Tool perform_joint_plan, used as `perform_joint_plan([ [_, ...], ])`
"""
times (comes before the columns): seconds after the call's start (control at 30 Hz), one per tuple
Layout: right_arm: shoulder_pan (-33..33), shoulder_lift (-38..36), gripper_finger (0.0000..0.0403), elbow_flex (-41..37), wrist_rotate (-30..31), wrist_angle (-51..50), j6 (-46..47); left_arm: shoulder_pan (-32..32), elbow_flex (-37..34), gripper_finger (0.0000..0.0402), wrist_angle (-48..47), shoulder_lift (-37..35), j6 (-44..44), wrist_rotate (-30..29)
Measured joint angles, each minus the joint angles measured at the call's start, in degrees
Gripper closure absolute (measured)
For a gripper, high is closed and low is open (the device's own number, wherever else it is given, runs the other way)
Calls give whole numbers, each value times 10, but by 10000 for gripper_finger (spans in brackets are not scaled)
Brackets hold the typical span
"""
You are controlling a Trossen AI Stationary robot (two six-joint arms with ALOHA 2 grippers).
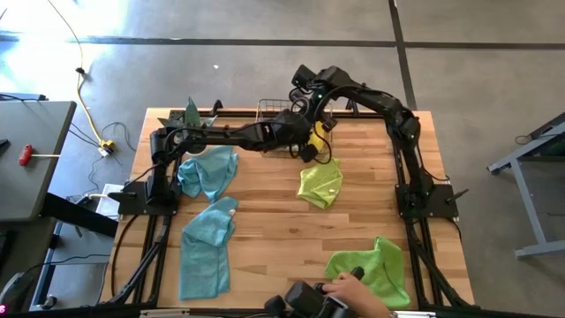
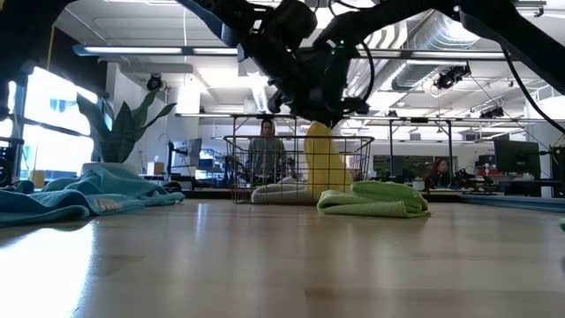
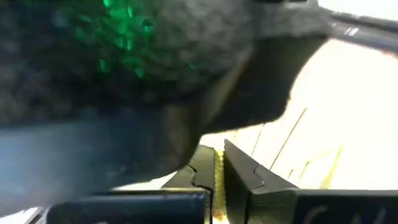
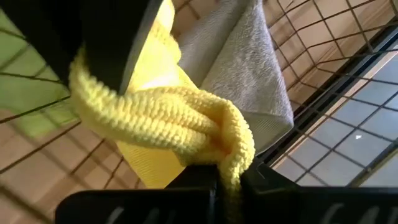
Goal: Fold microfiber towels
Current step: Put the yellow microfiber towel into the wire basket
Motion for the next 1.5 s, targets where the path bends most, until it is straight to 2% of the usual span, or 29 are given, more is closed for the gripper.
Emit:
perform_joint_plan([
  [0.2, 8, 15, 401, 0, 4, 33, 31, 0, 1, 389, -49, 4, 1, -25],
  [0.37, 14, 25, 382, 0, 5, 54, 44, -2, 1, 378, -82, 4, -10, -56],
  [0.7, 20, 37, 313, -1, 3, 110, 83, -2, 2, 373, -163, 3, -15, -96],
  [0.87, 21, 37, 273, -1, -14, 131, 98, -2, 3, 373, -191, 2, -7, -99],
  [1.27, 25, 44, 206, -1, -21, 129, 131, -17, 1, 373, -207, 3, -1, -105],
  [1.37, 26, 50, 199, -1, -23, 128, 135, -23, 0, 373, -211, 6, 6, -138],
  [1.5, 26, 51, 196, 0, -25, 133, 143, -30, -1, 369, -216, 7, 9, -219],
])
